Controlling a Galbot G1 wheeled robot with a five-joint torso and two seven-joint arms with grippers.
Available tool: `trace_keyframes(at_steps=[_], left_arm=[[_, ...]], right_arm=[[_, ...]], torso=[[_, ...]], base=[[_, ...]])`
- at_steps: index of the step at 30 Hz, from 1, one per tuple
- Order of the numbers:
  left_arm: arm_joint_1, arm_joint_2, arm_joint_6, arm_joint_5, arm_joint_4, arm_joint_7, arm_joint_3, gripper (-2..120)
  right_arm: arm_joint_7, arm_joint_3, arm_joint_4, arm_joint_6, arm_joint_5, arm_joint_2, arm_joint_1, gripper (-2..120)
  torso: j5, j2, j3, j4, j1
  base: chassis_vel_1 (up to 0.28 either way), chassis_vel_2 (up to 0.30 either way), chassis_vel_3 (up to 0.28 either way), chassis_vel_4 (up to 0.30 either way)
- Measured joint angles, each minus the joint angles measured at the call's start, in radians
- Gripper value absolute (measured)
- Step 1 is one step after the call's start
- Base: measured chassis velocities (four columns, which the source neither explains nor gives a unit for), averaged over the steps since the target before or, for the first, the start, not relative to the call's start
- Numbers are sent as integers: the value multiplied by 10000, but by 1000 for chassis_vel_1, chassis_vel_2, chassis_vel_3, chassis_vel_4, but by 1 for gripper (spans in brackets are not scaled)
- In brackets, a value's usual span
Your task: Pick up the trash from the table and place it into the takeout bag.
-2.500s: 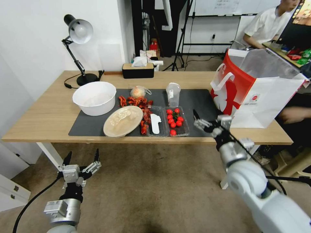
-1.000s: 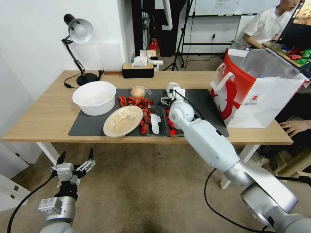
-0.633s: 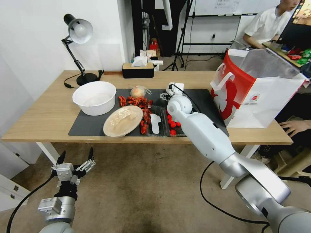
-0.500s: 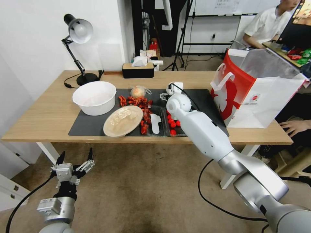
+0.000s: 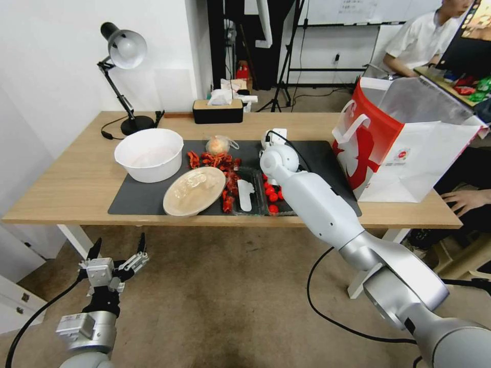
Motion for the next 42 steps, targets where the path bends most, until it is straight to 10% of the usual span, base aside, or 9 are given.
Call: trace_keyframes(at_steps=[10,27,42], left_arm=[[32,1,32,55,-116,-4,47,100],[244,80,65,9,-498,-21,-31,100],[353,46,-22,231,-519,-20,78,100]], right_arm=[[-272,-104,1353,511,-371,-1064,-165,21],[-1465,1516,6766,740,-269,-5156,-1322,2],[-1417,3461,7023,745,-89,-7046,-1738,0]], torso=[[0,0,0,-2,0],[3,0,-1,-5,-1],[1,1,-1,-2,-1]], base=[[0,0,0,0],[0,0,0,0],[0,0,0,0]])
